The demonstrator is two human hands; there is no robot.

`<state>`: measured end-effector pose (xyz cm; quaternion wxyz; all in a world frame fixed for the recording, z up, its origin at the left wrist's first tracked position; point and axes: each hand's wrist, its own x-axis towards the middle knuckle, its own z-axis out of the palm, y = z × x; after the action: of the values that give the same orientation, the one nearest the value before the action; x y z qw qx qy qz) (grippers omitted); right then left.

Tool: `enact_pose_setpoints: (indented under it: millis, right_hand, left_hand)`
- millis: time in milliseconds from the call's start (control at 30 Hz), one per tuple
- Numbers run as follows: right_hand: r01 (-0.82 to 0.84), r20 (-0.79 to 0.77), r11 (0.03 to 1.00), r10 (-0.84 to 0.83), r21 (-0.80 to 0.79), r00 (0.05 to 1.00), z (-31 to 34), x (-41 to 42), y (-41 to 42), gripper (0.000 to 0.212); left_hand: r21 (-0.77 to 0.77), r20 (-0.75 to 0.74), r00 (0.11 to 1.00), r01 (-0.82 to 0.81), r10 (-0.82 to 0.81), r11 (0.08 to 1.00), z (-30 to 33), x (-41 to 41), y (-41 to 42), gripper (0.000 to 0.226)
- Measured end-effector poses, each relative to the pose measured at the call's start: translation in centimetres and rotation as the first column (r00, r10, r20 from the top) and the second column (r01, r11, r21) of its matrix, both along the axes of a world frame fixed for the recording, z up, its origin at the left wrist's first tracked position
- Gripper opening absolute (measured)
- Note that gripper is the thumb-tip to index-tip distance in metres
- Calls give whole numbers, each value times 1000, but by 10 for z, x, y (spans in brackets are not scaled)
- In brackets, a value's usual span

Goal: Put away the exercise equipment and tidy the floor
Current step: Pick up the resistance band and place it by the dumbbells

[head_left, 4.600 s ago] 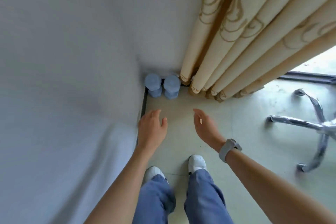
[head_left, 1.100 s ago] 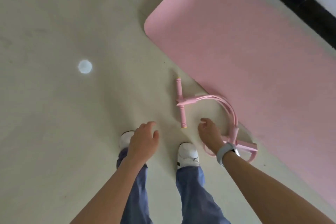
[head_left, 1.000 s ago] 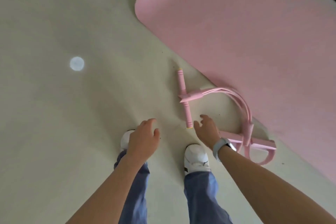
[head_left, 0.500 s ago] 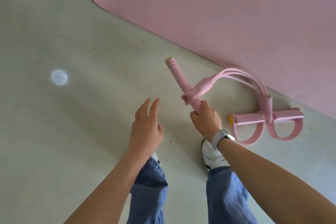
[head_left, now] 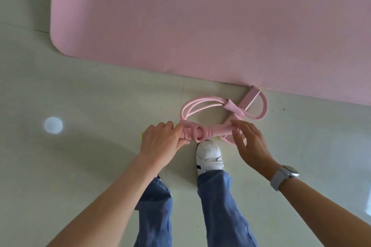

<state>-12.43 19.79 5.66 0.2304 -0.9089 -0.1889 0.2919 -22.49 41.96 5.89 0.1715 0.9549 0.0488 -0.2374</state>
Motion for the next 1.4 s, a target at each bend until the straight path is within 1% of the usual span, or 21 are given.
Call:
enact_pose_setpoints:
  millis: [100,167,233,300,367,433,533,600,667,767,833,867,900,933,1000,1067,1133,1167,1233,1367,1400]
  right_hand:
    - [274,-7,959,-275,-68,961,-58,15,-28,42]
    - [325,-74,918,-349,-228,934,-100,22,-46,50]
    - [208,-101,897,-266,-389,959,-138,30,-60,62]
    - [38,-102,841,-110,-539,989,-172,38,-68,78]
    - [-58,-99,766,-7,-640,995,-202,44,-74,90]
    - [-52,-46,727,28,-685,999,-221,50,-77,85]
    - [-105,22,693,172,-714,985,-225,60,-77,42]
    - [-172,-56,700,185,-693,981,-210,64,-73,31]
    - [-193,-119,728,151,-658,981,-183,67,-70,31]
    - [-167,-168,778,80,-606,983,-140,65,-80,37]
    - [-53,-228,815,-98,-577,969,-105,65,-90,49]
    - [76,-284,843,-263,-533,922,-83,67,-95,51]
    - [242,-367,848,-438,-471,820,-59,68,-99,47]
    - [403,-464,822,-563,-403,684,-34,70,-102,38]
    - [641,-615,704,-659,-304,433,15,71,-112,22]
    - [808,-726,514,-668,-287,167,61,69,-126,20]
    - [876,-809,346,-582,-336,-81,106,63,-138,31]
    - [895,-824,279,-547,-347,-148,127,58,-144,38]
    - [937,-841,184,-516,-297,-165,169,48,-152,40]
    - [996,-816,65,-578,-58,-10,260,31,-150,20]
    - [998,-810,46,-587,-33,1,283,29,-151,18]
  left_hand:
    - [13,-28,980,-195,195,981,-31,20,-16,45]
    - [-16,-96,889,-450,447,893,-56,33,-27,45]
    - [-43,-153,766,-636,624,770,-84,41,-36,46]
    - [-63,-212,671,-735,710,675,-115,45,-43,45]
    - [-131,-296,613,-785,732,605,-142,46,-51,41]
    - [-205,-400,596,-799,696,566,-157,44,-62,39]
    - [-234,-434,692,-705,576,670,-160,46,-80,38]
    - [-246,-386,750,-644,537,724,-152,50,-87,34]
    - [-273,-362,740,-666,567,694,-137,54,-91,32]
    - [-322,-405,591,-806,698,496,-100,63,-94,25]
    - [-346,-447,443,-887,777,307,-68,73,-92,19]
    - [-350,-467,375,-910,801,222,-52,79,-90,15]
    - [-353,-488,314,-924,814,144,-34,85,-88,12]
    - [-360,-512,262,-930,818,72,-16,90,-85,11]
    - [-387,-556,201,-921,807,-36,23,101,-84,16]
    - [-423,-572,230,-905,788,-42,65,110,-87,16]
    - [-463,-558,330,-885,761,44,108,116,-95,11]
    - [-485,-544,396,-868,739,108,130,119,-101,9]
    - [-540,-513,535,-809,672,232,175,123,-119,4]
    - [-652,-409,778,-615,477,443,265,129,-169,16]
    - [-674,-389,824,-560,413,483,286,129,-183,20]
